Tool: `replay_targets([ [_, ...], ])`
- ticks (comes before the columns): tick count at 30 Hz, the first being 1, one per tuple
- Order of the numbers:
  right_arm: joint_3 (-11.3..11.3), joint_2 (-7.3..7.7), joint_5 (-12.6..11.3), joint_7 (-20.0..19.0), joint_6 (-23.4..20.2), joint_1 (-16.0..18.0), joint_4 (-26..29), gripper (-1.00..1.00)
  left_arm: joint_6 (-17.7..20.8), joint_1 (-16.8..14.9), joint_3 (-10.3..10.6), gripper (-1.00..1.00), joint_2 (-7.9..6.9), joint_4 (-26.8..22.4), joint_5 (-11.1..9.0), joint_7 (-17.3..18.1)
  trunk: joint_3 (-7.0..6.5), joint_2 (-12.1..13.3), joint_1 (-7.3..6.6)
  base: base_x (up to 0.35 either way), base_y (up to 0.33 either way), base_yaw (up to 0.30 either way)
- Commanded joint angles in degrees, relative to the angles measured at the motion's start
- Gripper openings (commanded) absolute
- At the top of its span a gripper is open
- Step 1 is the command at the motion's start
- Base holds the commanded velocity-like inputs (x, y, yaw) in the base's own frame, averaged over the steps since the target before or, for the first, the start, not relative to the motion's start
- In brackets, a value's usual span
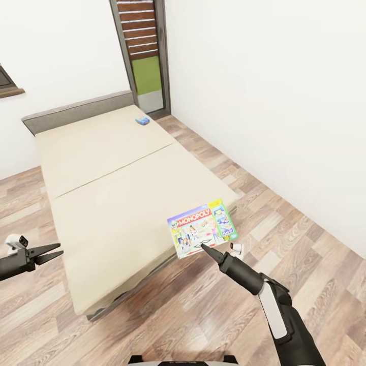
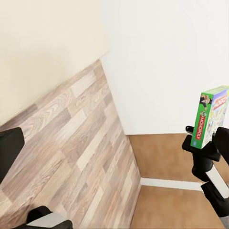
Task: Put all the toys in the child's room - the three board games (two on the bed and one on the table), the two jigsaw puzzles on the table, and the tennis ball on the table - inside the toy box on the table in the child's room.
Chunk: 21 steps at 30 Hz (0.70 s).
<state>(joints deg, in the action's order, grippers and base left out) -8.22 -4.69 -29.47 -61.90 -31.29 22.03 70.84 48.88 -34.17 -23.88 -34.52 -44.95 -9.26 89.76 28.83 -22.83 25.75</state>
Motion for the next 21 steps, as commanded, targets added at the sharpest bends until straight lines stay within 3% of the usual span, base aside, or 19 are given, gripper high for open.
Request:
replay_targets([
  [1,-0.1,-0.05,-0.1,-0.1,-0.4,0.0,0.0,-1.0,0.6,0.0,0.0,1.0,-0.02,0.0,0.0,0.2,-0.02,-0.1,0.03,0.0,0.0,-0.124],
  [21,-0.1,-0.05,-0.1,-0.2,-0.4,0.0,0.0,-1.0,0.6,0.0,0.1,1.0,0.06,0.0,0.0,0.2,-1.84,-0.1,0.03,0.0,0.0,-0.13],
])
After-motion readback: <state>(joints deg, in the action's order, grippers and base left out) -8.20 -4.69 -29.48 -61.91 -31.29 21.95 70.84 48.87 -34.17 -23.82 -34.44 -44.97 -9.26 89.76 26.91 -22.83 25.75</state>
